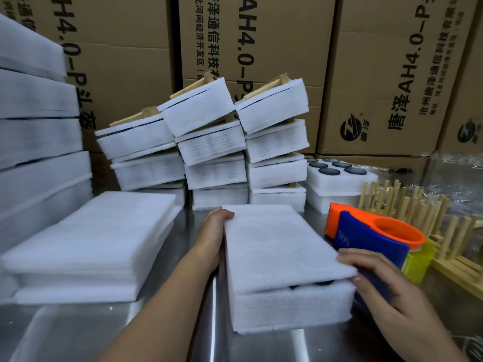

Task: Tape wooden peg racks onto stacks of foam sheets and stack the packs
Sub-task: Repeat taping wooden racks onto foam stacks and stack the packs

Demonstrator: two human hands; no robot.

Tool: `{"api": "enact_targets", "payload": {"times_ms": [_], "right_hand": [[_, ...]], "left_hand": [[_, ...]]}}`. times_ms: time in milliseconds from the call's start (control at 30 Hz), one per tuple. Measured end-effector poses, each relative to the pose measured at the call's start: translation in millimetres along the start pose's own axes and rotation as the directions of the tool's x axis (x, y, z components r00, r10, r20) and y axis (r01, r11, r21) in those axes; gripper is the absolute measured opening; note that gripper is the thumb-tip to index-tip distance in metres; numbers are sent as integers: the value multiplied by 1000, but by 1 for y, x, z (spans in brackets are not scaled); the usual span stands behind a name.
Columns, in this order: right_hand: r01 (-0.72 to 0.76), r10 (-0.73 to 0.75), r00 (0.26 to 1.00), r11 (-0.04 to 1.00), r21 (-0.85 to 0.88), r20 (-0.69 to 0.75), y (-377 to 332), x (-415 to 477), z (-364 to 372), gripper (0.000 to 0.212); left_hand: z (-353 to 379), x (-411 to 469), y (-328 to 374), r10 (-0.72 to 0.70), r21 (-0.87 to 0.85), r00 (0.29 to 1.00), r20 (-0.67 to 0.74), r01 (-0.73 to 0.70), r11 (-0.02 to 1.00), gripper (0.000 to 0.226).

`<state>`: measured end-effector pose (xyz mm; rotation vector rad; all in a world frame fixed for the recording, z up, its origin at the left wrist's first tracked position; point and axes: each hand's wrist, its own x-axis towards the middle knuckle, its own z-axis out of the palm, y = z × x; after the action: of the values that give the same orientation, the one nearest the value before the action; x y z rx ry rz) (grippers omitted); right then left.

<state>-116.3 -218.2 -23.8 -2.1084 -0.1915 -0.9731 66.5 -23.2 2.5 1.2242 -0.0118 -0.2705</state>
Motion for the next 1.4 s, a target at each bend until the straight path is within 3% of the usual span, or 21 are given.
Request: {"api": "enact_targets", "payload": {"times_ms": [167, 333, 500, 567, 633, 667, 733, 800, 867, 933, 1000, 1233, 1333, 1400], "right_hand": [[-35, 35, 999, 999, 38, -4, -4, -2, -1, 22], [-95, 96, 995, 995, 24, -30, -2, -3, -3, 50], [-118, 118, 993, 993, 12, -26, -3, -4, -3, 49], [-137, 137, 990, 991, 2, -23, -3, -5, -3, 48], [-157, 157, 988, 988, 0, -12, -3, -6, -3, 43], [-166, 166, 986, 986, 5, -4, -4, -6, -3, 42], [-180, 180, 984, 984, 6, 13, -4, -7, -3, 40], [-194, 194, 981, 981, 4, 12, -6, -7, -3, 40], [-200, 200, 980, 980, 21, -2, -6, -8, -4, 40], [-201, 201, 979, 979, 25, -3, -7, -8, -4, 40], [-204, 204, 979, 978, 31, -4, -7, -8, -3, 37], [-172, 172, 984, 985, -9, -37, -8, -7, -1, 34], [-65, 18, 975, 976, -207, -221, -6, -6, -5, 28], [-140, 20, 906, 957, -255, -423, 6, -4, -19, 32]], "left_hand": [[0, 2, -1, 12, -16, 1000, 6, -12, 1000, 44], [-1, 6, -1, 44, 6, 999, -19, -43, 999, 30], [2, 5, 5, 105, 27, 993, -54, -104, 994, 47], [5, -1, 16, 331, 200, 940, -78, -311, 929, 50], [10, -16, 30, 609, 360, 785, 110, -603, 712, 42], [14, -26, 36, 662, 377, 701, 265, -707, 598, 37], [23, -43, 39, 601, 411, 594, 534, -804, 430, 28], [31, -53, 32, 437, 477, 569, 697, -823, 310, 27], [37, -55, 22, 197, 596, 633, 748, -772, 219, 39], [40, -52, 13, -40, 700, 698, 715, -713, 48, 57], [43, -50, 12, -160, 715, 715, 681, -696, -66, 67], [45, -51, 13, -197, 707, 712, 674, -699, -105, 71], [44, -49, 13, -194, 708, 711, 676, -700, -96, 71], [43, -49, 12, -187, 710, 710, 679, -700, -77, 71]]}}
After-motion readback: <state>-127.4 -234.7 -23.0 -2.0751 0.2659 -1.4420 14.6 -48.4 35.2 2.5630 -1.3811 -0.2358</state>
